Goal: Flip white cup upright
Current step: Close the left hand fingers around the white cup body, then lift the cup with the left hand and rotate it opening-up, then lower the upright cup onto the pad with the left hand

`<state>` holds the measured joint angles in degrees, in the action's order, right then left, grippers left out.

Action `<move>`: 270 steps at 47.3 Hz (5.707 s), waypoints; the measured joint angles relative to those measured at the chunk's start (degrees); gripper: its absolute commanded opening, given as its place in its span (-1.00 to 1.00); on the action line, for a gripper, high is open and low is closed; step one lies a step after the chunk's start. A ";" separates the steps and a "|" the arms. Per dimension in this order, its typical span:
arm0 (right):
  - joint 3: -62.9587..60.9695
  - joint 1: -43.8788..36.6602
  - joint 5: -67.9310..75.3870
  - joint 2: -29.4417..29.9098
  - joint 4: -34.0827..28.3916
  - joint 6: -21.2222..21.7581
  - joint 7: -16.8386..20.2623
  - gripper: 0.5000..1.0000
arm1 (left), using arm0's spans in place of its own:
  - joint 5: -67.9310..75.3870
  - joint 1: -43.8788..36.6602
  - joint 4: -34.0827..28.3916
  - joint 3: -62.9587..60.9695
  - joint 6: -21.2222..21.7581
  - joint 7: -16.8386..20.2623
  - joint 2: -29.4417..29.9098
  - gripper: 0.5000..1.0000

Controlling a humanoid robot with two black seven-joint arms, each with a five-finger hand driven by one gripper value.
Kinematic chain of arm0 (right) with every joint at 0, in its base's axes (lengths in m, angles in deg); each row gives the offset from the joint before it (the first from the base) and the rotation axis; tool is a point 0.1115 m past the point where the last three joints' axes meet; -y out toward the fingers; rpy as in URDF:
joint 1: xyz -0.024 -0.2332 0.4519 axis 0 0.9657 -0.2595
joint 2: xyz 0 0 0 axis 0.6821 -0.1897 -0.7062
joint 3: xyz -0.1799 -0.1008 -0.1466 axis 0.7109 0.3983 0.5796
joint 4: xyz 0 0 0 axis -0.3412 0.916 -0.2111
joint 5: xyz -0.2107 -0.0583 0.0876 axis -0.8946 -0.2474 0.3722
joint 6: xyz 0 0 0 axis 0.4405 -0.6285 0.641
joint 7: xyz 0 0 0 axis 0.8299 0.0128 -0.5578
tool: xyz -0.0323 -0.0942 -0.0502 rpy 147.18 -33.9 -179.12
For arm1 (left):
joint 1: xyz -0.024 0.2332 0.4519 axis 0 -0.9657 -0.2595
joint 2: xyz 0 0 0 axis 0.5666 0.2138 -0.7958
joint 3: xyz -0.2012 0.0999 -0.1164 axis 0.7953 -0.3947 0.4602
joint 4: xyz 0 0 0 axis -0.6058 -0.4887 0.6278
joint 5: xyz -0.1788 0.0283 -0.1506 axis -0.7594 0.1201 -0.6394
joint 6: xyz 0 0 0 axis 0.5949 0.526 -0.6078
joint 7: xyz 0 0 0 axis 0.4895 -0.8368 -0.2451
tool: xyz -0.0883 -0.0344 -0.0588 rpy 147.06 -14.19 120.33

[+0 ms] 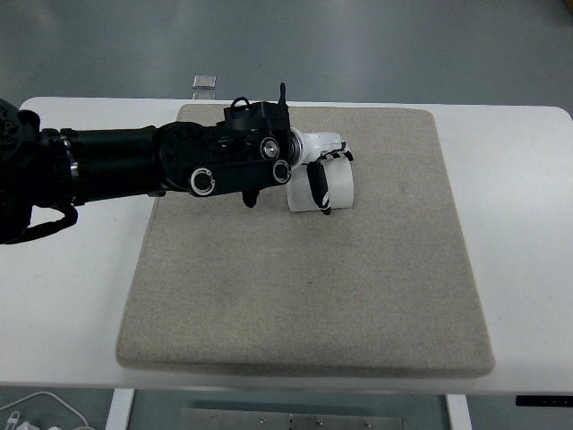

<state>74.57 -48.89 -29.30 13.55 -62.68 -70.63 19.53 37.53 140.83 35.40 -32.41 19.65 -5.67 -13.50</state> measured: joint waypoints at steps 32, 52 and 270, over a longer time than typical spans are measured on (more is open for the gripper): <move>0.00 -0.01 0.00 0.00 -0.01 0.00 0.00 0.72 | 0.10 -0.13 -0.86 0.33 0.13 0.02 -0.26 -0.86; 0.02 -0.01 0.00 0.00 -0.01 0.00 0.00 0.71 | -0.86 -3.17 -1.61 13.11 -1.40 4.48 3.15 -0.93; 0.01 -0.01 0.00 0.00 -0.02 0.00 0.00 0.72 | 6.23 -37.26 -26.36 47.57 -8.29 58.90 2.28 0.93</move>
<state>74.58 -48.90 -29.30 13.55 -62.70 -70.64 19.53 43.75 103.57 9.05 15.16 11.36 53.24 -11.22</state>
